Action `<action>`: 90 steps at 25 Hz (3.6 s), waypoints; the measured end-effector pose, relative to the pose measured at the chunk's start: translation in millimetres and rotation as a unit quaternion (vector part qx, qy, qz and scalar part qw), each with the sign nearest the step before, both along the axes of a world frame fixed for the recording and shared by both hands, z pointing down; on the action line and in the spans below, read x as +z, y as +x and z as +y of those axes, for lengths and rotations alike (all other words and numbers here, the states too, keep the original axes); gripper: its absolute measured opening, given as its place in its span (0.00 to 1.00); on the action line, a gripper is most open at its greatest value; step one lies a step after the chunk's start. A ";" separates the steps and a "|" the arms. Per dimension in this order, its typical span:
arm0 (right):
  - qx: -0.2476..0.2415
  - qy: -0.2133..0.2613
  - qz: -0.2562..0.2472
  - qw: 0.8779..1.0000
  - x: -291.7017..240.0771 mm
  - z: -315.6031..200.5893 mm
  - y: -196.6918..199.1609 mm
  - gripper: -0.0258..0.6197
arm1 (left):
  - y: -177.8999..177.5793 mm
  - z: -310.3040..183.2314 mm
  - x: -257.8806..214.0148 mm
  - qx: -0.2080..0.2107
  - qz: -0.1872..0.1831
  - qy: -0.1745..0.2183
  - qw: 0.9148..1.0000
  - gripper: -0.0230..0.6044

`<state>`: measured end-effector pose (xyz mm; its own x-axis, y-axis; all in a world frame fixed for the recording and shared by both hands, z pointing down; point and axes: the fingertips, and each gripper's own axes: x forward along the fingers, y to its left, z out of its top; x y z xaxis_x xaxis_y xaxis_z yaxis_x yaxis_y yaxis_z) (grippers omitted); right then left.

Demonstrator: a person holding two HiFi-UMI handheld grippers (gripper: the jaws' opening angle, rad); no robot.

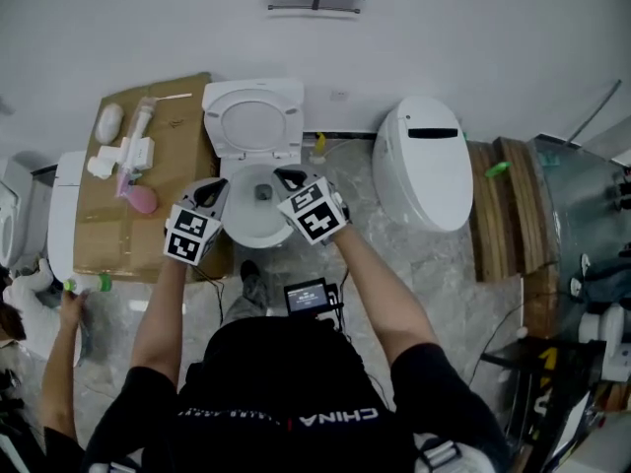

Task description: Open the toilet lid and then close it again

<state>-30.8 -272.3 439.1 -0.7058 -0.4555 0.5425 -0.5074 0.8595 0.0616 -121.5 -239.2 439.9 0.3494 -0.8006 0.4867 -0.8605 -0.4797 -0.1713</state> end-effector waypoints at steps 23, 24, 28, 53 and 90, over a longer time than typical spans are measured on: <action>0.043 -0.021 0.027 0.998 13.5 -116.9 -66.4 0.06 | -66.6 -128.1 16.0 0.060 0.002 -0.025 0.998 0.05; 0.038 -0.019 0.026 0.999 12.4 -119.3 -65.6 0.06 | -65.3 -130.6 14.5 0.054 0.002 -0.023 0.998 0.05; 0.021 -0.015 0.022 0.999 5.8 -133.5 -59.7 0.06 | -58.0 -139.9 5.8 0.033 0.004 -0.016 0.999 0.05; -0.020 -0.029 0.041 0.999 45.3 -212.4 -77.1 0.07 | -60.0 -218.1 41.3 0.040 -0.050 -0.042 0.997 0.08; -0.175 0.005 0.127 0.976 136.9 -246.1 -106.6 0.25 | -71.2 -270.1 132.6 0.128 -0.180 -0.108 0.969 0.27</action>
